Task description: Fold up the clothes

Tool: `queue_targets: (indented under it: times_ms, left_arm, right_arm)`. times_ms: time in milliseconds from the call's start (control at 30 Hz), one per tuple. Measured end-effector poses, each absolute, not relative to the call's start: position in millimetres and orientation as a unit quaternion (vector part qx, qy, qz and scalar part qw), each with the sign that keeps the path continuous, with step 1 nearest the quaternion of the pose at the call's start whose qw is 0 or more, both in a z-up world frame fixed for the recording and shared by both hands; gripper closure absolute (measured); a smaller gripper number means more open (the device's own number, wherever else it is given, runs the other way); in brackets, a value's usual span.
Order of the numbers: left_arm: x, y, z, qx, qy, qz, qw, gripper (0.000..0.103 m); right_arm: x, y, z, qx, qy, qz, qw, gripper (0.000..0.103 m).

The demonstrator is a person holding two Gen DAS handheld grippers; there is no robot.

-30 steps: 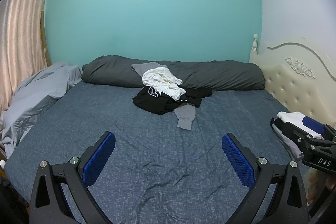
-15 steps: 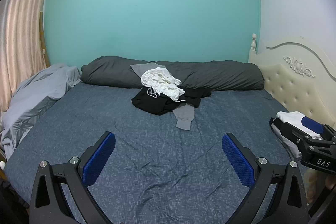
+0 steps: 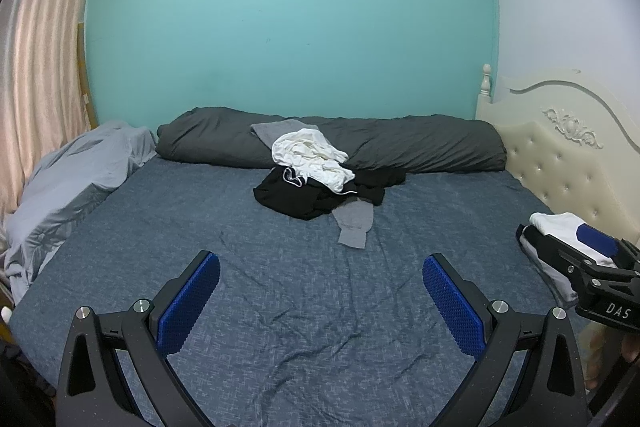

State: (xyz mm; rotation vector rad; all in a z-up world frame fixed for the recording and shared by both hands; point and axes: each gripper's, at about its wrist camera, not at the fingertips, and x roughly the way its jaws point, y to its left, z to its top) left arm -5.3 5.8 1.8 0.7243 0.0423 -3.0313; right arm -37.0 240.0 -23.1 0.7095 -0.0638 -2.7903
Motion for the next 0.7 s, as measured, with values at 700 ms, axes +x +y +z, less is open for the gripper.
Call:
queue_targets:
  times_ms: [700]
  left_arm:
    - [-92.5,-33.9,-61.5,0.258,0.016,-0.965,0.051,0.0]
  right_arm:
    - [-115.0,214.9,-69.0,0.259,-0.049,-0.945,0.195,0.0]
